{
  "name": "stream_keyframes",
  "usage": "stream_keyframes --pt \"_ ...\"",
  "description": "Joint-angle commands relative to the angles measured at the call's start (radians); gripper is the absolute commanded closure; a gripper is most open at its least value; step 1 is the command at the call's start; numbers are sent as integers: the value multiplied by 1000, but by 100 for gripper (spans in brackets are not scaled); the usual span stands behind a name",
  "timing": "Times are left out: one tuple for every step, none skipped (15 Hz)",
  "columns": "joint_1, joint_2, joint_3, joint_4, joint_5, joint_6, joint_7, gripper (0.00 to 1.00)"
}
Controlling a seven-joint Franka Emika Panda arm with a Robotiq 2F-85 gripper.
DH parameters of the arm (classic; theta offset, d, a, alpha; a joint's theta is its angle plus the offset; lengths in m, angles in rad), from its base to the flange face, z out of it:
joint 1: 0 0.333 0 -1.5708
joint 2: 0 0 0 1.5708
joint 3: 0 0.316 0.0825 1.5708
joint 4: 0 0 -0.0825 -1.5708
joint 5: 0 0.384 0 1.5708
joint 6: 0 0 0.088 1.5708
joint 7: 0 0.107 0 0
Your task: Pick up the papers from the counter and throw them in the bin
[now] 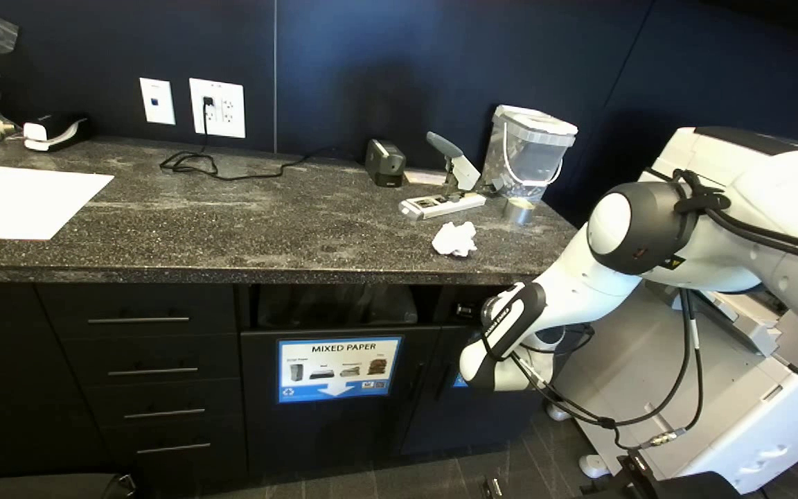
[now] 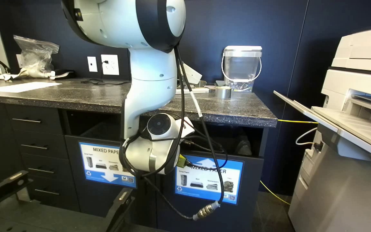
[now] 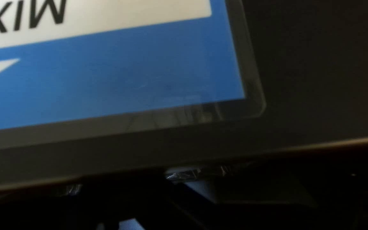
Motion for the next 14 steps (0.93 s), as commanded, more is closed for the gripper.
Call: stream_keyframes --pt "-3 23 1 39 -1 41 0 0" --pt "-3 24 0 43 -6 52 -2 0" --pt "-5 23 2 45 -9 53 3 0" --pt "-4 24 0 47 -7 58 3 0" --pt "-12 -143 -31 -187 18 147 -11 0" --pt "-32 -156 -24 -203 -36 157 14 0" --pt "-34 -189 -37 -241 -49 156 20 0" --pt "-37 -230 -48 -285 -48 141 18 0" --pt "-42 -278 -60 -335 -59 106 14 0" --pt "-52 -321 -68 -385 -71 70 13 0" --pt "-66 -367 -73 -433 -99 32 18 0" --pt "-94 -423 -67 -482 -167 -42 35 0" --pt "-121 -476 -57 -531 -216 -89 42 0" --pt "-153 -526 -40 -577 -275 -142 50 0"
